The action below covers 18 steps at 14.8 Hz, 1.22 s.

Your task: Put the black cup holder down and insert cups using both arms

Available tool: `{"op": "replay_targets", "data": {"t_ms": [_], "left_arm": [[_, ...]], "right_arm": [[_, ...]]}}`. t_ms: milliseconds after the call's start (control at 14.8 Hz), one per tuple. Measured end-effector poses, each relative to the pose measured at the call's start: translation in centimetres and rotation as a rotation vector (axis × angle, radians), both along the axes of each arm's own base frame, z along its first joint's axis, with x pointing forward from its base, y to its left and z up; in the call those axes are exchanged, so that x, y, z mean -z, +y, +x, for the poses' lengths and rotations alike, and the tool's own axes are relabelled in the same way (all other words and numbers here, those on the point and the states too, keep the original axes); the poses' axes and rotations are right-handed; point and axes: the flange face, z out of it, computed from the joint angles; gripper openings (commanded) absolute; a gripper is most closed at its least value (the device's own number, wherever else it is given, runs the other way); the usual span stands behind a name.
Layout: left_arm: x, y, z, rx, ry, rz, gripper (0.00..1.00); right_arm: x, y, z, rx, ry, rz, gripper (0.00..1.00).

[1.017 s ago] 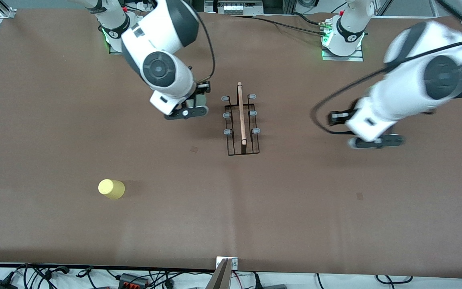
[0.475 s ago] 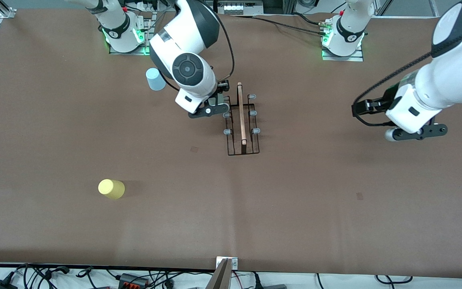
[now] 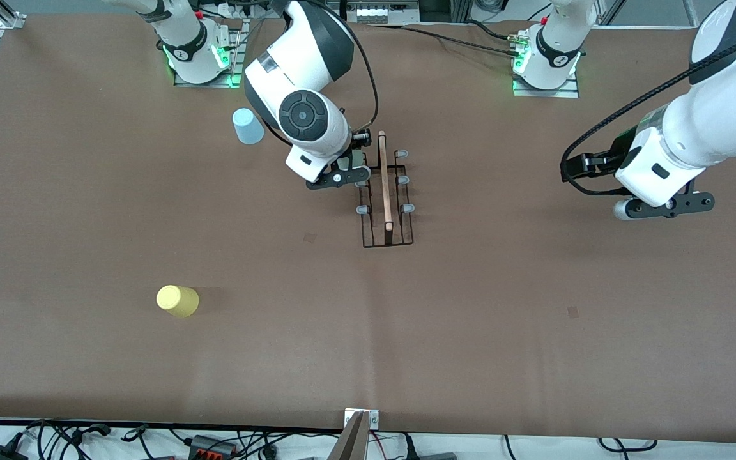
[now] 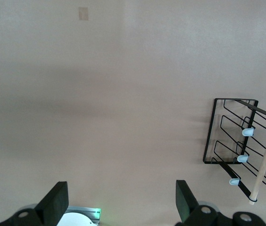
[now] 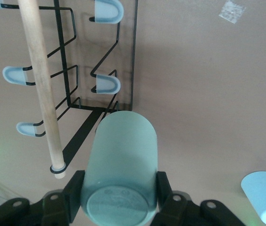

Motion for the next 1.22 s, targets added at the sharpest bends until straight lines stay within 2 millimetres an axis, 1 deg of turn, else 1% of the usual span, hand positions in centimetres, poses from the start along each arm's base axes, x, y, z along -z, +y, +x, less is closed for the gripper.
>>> {"op": "replay_targets", "data": {"t_ms": [136,271,407,475,610,746,881,1017,1220], "left_arm": [[-0.1,-0.5,-0.1,0.006,-0.004,0.004,1.00],[-0.3,-1.0,-0.2,-0.005,-0.033,0.046,1.00],[-0.5,-0.9,-0.5,-0.033,-0.071,0.101,1.00],[-0.6,-0.4,-0.8,-0.050,-0.087,0.119,1.00],[-0.4,1.2,-1.3,-0.086,-0.101,0.127,1.00],[0.2,2.6,-2.0,-0.105,-0.090,0.120,1.00],[0.8,3.6,-2.6,-0.112,-0.085,0.107,1.00],[0.9,4.1,-3.1,-0.089,-0.085,0.097,1.00],[0.5,4.3,-3.4,-0.085,-0.091,0.096,1.00]], "right_arm": [[0.1,0.5,-0.3,-0.007,-0.007,0.005,0.29],[0.2,0.8,-0.4,-0.007,-0.011,0.009,0.29],[0.5,0.8,-0.3,-0.006,-0.010,0.007,0.29],[0.7,0.8,-0.3,-0.006,-0.008,0.006,0.29],[1.1,0.8,-0.3,-0.006,-0.005,0.004,0.29],[1.3,0.9,-0.3,-0.006,-0.002,0.002,0.29],[1.3,1.1,-0.6,-0.012,-0.001,0.001,0.29],[1.3,1.4,-0.9,-0.018,-0.001,0.001,0.29],[1.7,1.5,-0.9,-0.019,0.003,-0.002,0.29]]}}
